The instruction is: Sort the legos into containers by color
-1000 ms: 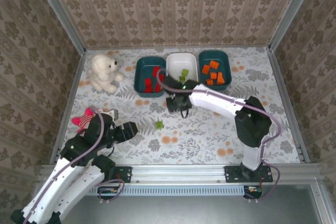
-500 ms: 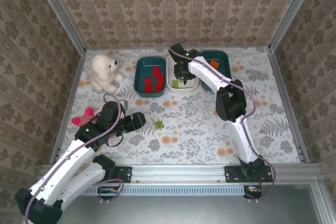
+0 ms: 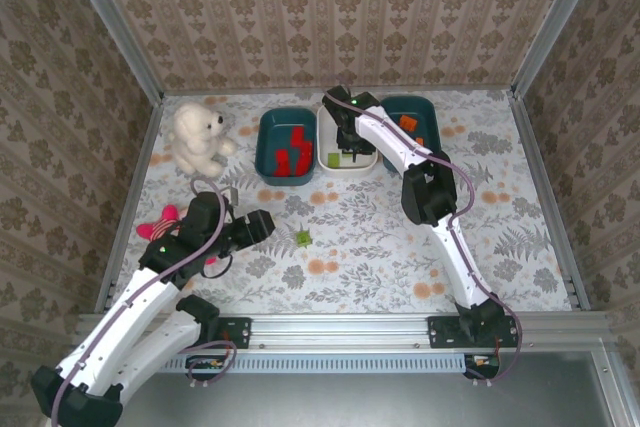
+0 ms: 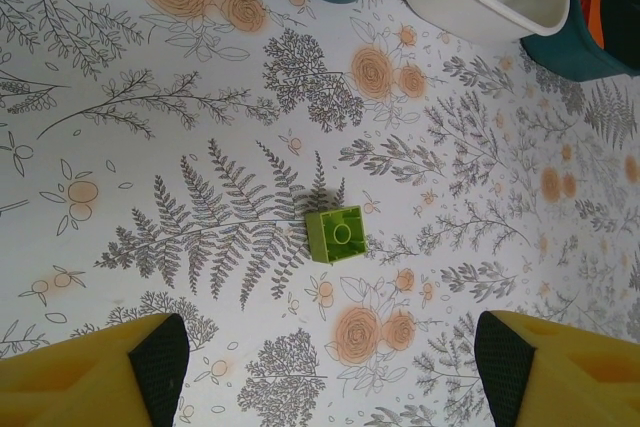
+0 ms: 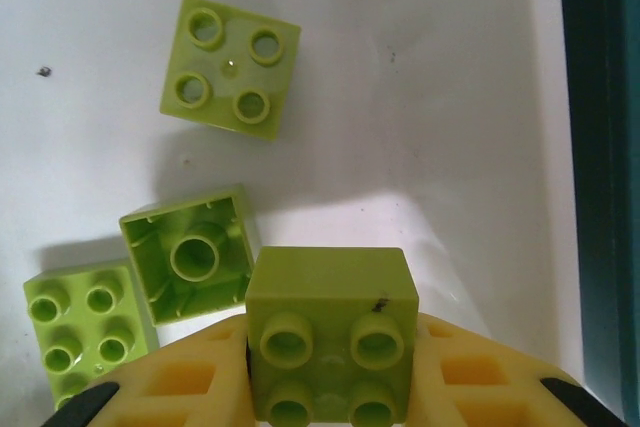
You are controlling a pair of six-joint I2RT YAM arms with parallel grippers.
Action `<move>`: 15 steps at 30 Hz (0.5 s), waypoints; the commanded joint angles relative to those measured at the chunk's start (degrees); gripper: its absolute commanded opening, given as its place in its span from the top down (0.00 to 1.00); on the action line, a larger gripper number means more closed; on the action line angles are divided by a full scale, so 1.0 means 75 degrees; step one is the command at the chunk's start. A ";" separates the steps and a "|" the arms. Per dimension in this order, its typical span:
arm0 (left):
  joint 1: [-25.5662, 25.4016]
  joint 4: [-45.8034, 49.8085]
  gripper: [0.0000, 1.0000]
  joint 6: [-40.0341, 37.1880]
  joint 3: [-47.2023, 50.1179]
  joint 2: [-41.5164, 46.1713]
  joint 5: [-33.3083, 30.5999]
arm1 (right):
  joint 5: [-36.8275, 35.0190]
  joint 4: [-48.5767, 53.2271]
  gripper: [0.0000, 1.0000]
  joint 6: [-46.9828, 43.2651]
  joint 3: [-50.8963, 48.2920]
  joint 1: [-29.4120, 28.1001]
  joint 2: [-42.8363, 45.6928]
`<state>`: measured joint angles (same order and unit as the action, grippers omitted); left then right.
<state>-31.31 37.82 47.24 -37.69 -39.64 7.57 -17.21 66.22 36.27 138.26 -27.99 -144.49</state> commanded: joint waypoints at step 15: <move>0.0269 0.0023 0.21 -0.0442 -0.0397 -0.0133 0.0350 | -0.0158 -0.0051 0.37 -0.0184 0.0056 -0.0144 0.0658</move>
<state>-29.89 37.30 45.82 -38.24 -41.19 9.41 -17.21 66.17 37.15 138.26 -28.16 -144.31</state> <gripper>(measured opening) 0.787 0.632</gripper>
